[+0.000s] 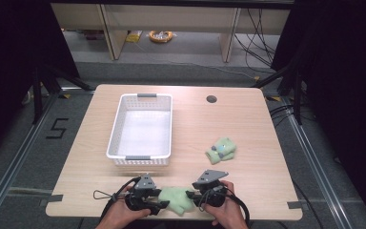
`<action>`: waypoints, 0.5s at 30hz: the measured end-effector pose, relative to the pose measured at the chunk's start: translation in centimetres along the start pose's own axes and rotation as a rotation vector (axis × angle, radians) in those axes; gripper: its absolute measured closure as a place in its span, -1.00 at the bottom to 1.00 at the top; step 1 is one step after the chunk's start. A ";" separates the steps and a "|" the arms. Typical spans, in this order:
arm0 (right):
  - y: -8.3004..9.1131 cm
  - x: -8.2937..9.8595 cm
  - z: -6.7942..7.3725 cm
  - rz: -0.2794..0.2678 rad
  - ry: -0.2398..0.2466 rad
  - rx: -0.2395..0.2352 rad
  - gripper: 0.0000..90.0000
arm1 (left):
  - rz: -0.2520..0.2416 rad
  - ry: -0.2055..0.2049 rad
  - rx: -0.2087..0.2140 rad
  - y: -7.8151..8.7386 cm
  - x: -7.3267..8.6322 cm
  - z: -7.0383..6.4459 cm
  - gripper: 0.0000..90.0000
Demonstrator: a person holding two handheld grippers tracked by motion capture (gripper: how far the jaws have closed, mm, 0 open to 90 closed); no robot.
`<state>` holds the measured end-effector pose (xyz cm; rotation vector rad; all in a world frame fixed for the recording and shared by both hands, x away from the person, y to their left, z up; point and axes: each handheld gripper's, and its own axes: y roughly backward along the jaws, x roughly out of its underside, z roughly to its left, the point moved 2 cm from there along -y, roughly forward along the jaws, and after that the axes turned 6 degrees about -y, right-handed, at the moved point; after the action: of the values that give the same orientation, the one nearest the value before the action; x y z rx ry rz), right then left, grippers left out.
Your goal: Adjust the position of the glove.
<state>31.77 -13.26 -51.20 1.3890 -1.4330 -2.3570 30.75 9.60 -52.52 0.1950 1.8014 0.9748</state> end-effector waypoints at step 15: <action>0.3 0.3 -0.4 -0.011 -0.023 -0.050 0.84 | -0.037 -0.041 -0.006 0.3 -0.2 -0.8 0.79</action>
<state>31.76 -13.87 -51.26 1.3652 -1.3652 -2.4059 30.07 9.26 -52.04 0.1757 1.7584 0.9433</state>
